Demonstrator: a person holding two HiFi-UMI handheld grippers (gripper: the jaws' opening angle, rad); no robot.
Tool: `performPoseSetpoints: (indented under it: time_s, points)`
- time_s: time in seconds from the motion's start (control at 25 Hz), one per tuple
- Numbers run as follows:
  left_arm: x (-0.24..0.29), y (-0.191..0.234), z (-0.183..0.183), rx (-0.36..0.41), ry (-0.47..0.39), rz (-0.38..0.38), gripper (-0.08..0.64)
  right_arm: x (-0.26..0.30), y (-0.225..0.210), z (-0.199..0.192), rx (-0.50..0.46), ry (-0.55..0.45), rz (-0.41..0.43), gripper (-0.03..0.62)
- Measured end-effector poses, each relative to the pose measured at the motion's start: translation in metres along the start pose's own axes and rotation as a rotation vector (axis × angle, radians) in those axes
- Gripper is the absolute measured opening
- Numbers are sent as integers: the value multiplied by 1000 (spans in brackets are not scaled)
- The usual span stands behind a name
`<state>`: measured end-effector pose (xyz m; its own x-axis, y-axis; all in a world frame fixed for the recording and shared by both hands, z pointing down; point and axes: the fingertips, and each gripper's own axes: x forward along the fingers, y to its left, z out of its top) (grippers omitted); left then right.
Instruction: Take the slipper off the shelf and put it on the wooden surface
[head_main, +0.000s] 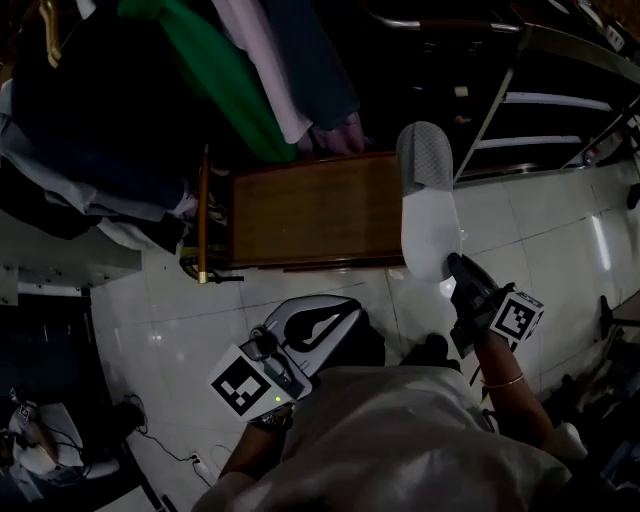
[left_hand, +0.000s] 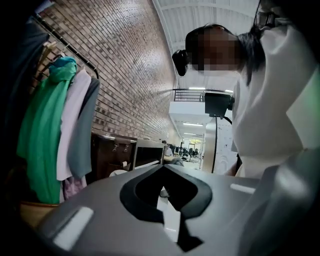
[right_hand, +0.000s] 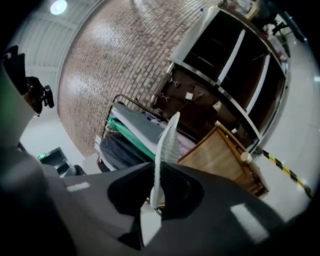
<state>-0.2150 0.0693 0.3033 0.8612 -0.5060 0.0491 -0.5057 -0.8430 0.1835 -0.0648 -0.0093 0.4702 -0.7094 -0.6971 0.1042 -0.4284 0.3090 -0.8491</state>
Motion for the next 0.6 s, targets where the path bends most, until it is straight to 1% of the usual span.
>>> performPoseSetpoints:
  time_s: [0.08, 0.12, 0.24, 0.32, 0.44, 0.56, 0.6]
  points:
    - [-22, 20, 2, -13, -19, 13, -3, 42, -11, -17, -20, 33, -3, 32]
    - [-33, 29, 0, -23, -21, 19, -3, 60, -22, -28, 5, 44, -19, 32]
    - [-64, 51, -5, -46, -8, 44, -3, 100, -67, -55, 156, 46, -134, 32]
    - [-83, 65, -6, -61, -10, 65, -3, 119, -92, -66, 231, 42, -199, 32]
    - [-106, 82, -7, -75, -25, 98, -3, 131, -112, -81, 303, 57, -265, 35]
    - [-117, 89, -12, -86, -25, 94, -3, 124, -124, -95, 300, 99, -376, 47]
    - [-119, 91, -14, -95, -28, 83, -3, 122, -127, -98, 293, 113, -413, 75]
